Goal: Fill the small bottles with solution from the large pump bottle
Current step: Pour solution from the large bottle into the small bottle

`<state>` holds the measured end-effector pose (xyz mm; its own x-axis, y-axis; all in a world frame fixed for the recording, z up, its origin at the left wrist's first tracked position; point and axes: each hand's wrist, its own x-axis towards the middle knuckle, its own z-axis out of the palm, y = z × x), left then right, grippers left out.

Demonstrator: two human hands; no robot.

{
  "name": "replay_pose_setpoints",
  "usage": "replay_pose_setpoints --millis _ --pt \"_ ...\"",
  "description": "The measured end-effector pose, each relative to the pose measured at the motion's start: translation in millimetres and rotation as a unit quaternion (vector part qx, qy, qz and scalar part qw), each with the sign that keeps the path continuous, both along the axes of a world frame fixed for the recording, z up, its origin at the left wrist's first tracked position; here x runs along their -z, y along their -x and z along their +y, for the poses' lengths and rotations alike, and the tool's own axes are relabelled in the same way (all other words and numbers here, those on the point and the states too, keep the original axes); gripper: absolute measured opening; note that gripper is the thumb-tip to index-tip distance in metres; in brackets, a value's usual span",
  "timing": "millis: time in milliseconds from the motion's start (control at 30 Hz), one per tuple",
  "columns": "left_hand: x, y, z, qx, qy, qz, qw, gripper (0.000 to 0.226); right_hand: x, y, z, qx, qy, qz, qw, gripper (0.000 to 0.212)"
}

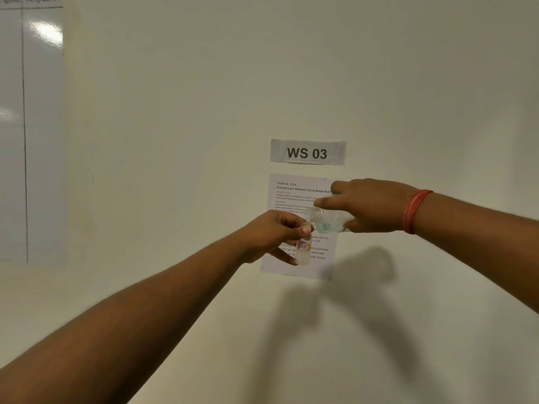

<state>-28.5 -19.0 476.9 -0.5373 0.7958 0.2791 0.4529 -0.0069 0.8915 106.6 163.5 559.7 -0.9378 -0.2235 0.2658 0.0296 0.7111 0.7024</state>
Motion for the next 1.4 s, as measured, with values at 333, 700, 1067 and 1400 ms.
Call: replay_pose_setpoints --millis 333,700,1067,1400 --pt "1.6 -0.7 -0.3 -0.002 0.005 0.002 1.0 0.024 0.3 0.0 -2.1 -0.003 -0.015 -0.007 1.0 0.072" --pt "3.7 -0.4 -0.9 -0.002 0.008 0.008 1.0 0.024 2.2 -1.6 -5.8 -0.004 -0.022 -0.009 1.0 0.071" --pt "6.1 -0.8 -0.5 0.0 0.012 0.008 1.0 0.025 3.1 -0.9 -6.0 -0.007 -0.032 -0.013 0.999 0.071" --pt "6.4 0.4 -0.1 0.007 0.009 0.004 1.0 0.026 2.2 0.3 -5.6 -0.008 -0.04 -0.013 0.999 0.071"
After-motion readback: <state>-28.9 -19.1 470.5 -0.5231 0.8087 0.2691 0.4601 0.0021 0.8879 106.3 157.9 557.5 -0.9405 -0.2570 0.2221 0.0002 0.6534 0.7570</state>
